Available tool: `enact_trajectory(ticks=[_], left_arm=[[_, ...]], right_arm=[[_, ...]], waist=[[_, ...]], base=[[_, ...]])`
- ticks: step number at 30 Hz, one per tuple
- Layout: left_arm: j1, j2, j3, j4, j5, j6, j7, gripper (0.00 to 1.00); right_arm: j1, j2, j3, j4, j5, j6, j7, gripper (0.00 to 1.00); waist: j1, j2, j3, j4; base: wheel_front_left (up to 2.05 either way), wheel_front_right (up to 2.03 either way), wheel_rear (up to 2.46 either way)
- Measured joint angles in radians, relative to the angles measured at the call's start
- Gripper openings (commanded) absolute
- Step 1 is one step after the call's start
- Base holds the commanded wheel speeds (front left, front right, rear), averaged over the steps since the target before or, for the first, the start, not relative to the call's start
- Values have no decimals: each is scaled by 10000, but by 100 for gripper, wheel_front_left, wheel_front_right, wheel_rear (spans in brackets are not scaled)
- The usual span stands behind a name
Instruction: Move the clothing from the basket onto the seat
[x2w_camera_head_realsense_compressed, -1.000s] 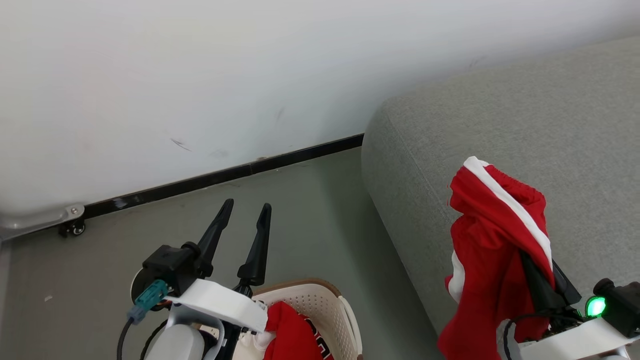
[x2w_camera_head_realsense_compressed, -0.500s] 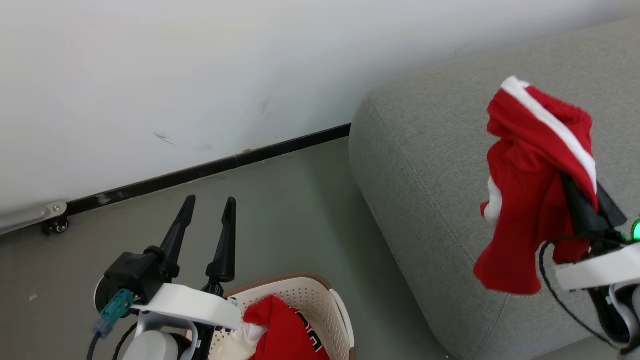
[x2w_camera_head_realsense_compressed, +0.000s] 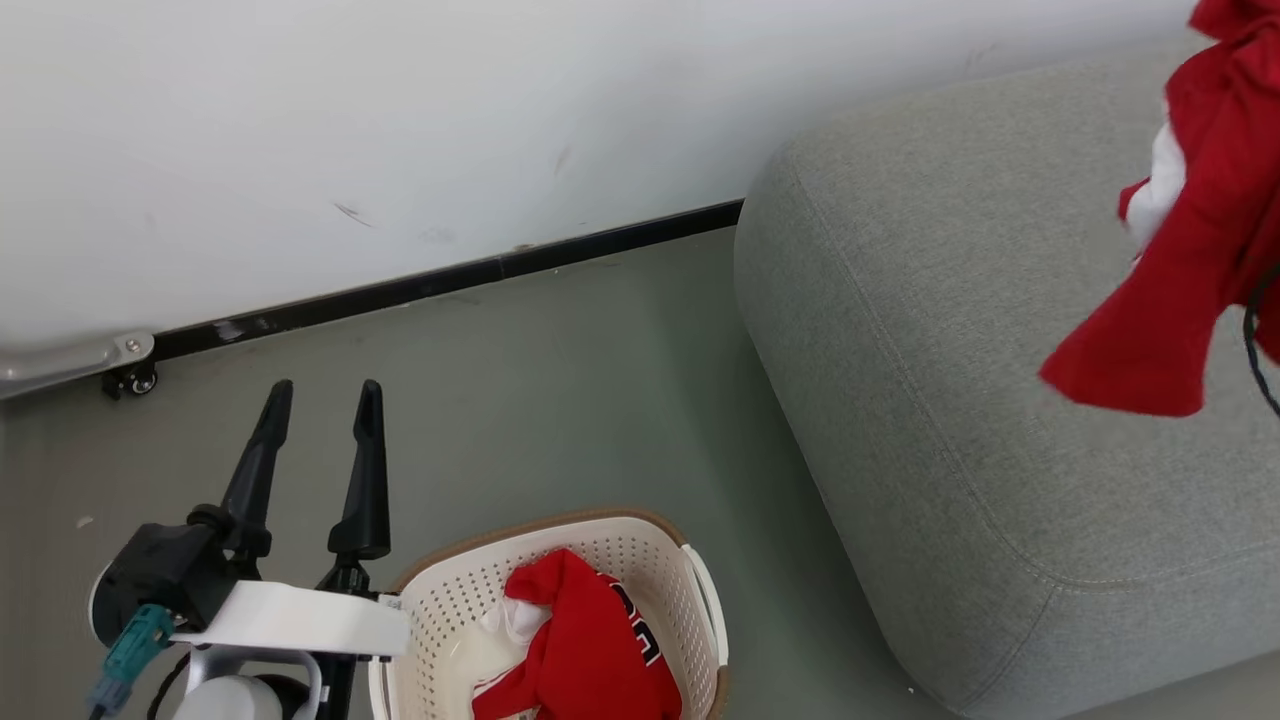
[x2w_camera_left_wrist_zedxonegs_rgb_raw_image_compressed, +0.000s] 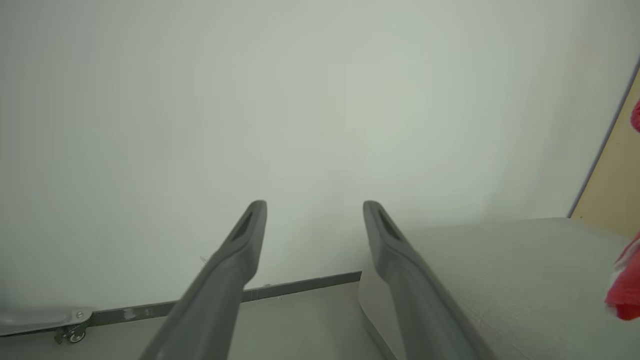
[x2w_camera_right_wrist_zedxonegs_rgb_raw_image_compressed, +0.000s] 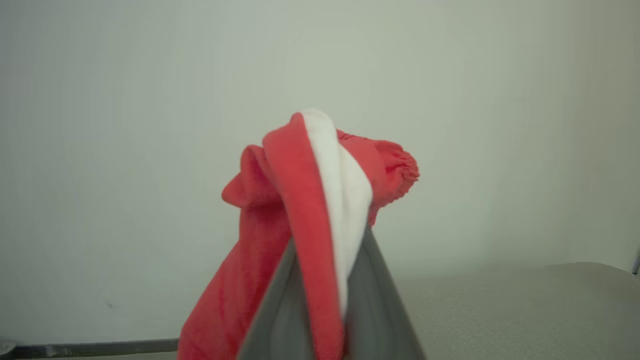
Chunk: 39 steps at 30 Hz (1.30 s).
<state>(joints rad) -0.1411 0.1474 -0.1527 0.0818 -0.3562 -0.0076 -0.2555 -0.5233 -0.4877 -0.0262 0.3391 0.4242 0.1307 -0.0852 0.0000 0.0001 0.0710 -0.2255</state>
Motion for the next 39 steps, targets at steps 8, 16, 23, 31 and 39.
enact_trajectory(ticks=[8, 16, 23, 31, 39], left_arm=[[156, 286, 73, -662, 104, 77, 2, 100], [137, 453, -23, -1218, 259, 73, 194, 100], [97, 702, -67, -1613, 274, 13, 523, 100], [-295, 966, -197, -2046, 439, -104, 995, 100], [-577, 1152, -301, -2403, 527, -205, 1371, 100]], right_arm=[[-1135, -470, -359, 1018, -31, 0, 259, 0], [-2133, -1007, -681, 2094, -132, 0, 405, 0], [-2859, -1101, -901, 2847, -299, 0, 416, 0], [-3530, -1135, -888, 3789, -681, 0, 414, 0], [-4274, -1448, -731, 4105, -1457, 0, 263, 0]], waist=[[0, 0, 518, 363], [0, -1, 1023, 738], [0, 0, 1532, 1109], [0, 0, 2169, 1484], [0, -1, 2718, 1670]], base=[[0, 0, 0], [0, 0, 0], [0, 0, 0], [0, 0, 0], [0, 0, 0]])
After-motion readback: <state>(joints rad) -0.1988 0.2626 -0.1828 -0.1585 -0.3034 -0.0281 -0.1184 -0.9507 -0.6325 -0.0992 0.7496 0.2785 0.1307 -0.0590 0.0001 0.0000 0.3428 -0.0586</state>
